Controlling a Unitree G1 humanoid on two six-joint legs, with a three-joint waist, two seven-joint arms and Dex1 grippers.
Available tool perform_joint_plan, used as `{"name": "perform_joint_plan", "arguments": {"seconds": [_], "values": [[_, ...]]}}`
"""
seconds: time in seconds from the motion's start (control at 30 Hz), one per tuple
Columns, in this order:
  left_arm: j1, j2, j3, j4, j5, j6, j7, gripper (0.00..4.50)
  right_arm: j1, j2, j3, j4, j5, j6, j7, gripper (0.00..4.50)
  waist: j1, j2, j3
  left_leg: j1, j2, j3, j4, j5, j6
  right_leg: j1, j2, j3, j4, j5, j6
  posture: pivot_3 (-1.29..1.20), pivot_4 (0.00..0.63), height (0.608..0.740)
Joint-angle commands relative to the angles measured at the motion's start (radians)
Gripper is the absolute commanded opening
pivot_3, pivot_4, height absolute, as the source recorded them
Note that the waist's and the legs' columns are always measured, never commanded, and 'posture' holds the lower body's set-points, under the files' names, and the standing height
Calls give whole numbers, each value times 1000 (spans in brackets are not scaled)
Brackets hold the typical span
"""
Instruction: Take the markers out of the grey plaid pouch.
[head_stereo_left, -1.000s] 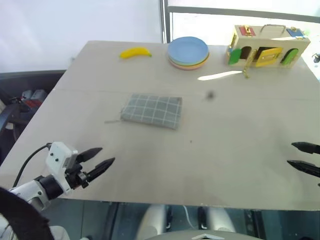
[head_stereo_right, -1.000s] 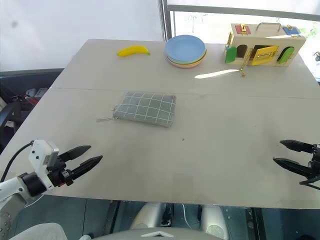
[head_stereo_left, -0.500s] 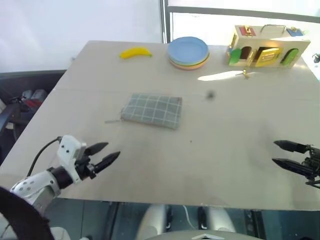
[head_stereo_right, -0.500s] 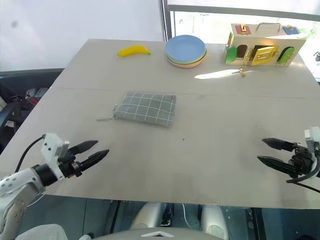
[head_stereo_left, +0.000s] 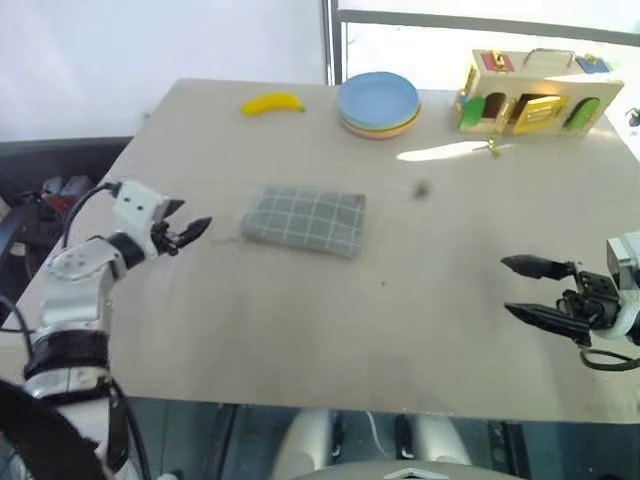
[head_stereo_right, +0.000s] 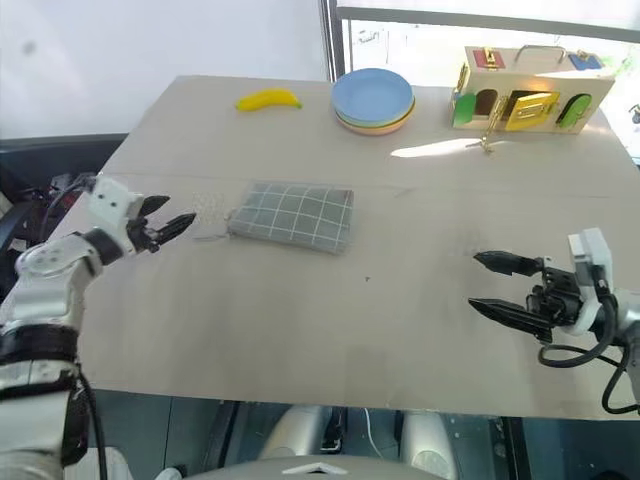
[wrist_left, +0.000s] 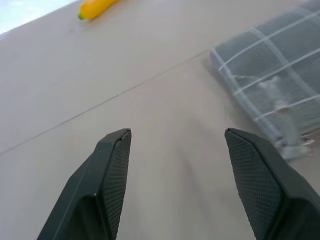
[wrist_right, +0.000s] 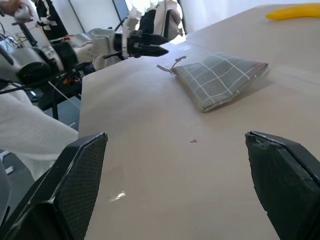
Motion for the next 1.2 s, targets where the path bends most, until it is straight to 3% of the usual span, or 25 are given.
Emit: {"name": "perform_joint_plan", "arguments": {"seconds": [0.03, 0.1, 0.3, 0.47, 0.7, 0.97, 1.07, 1.17, 1.2], "values": [[-111, -6, -144, 192, 168, -265, -35, 3082, 21, 7, -34, -45, 25, -10, -25, 4500, 0, -1, -1, -4, 0, 0, 2, 0, 0, -4, 0, 0, 1, 0, 0, 0, 150, 740], [-157, -20, -219, 276, 247, -371, -33, 3082, 40, 14, -48, -61, 28, -15, -41, 4500, 2, -1, 0, -11, -1, 0, 5, 0, 0, -10, 0, -1, 5, 0, 0, 0, 150, 740], [-233, -66, -341, 389, 386, -584, 19, 3082, 108, 30, -80, -120, 48, -16, -83, 4500, 12, -1, -1, -8, -3, 1, 8, 0, 1, -9, -1, -4, 10, 0, 1, 0, 150, 740], [-257, -82, -379, 392, 418, -729, 51, 4327, 125, 23, -93, -138, 64, -12, -104, 4500, 22, 0, -1, -6, -3, 0, 16, -2, 5, -6, -1, -4, 16, 1, 2, 0, 150, 740], [-256, -72, -478, 331, 602, -945, 294, 4327, 96, 10, -78, -116, 62, -10, -114, 4500, 24, -1, -1, -7, -3, 0, 20, -3, 6, -4, -1, -5, 16, 2, 5, 0, 150, 740], [-234, -58, -593, 284, 830, -968, 551, 4327, 50, -8, -64, -76, 58, -9, -95, 4500, 25, 1, -3, -6, -3, 0, 20, -2, 6, -3, 0, -8, 16, 2, 5, 0, 150, 740], [-246, -66, -649, 251, 994, -867, 799, 4327, 47, 2, -56, -76, 56, -14, -94, 4500, 29, 2, -4, -2, -3, 0, 20, -3, 7, 1, 1, -9, 16, 2, 5, 0, 150, 740], [-251, -70, -708, 242, 1102, -820, 966, 3523, 54, 11, -53, -80, 54, -20, -95, 4500, 31, 1, -4, 10, -3, 0, 20, -4, 8, 13, 0, -9, 16, 1, 7, 0, 150, 740], [-253, -73, -725, 245, 1127, -805, 1011, 3053, 55, 12, -52, -79, 52, -22, -94, 4500, 30, 1, -4, 10, -3, 0, 20, -4, 8, 13, 0, -9, 16, 1, 7, 0, 150, 740]]}}
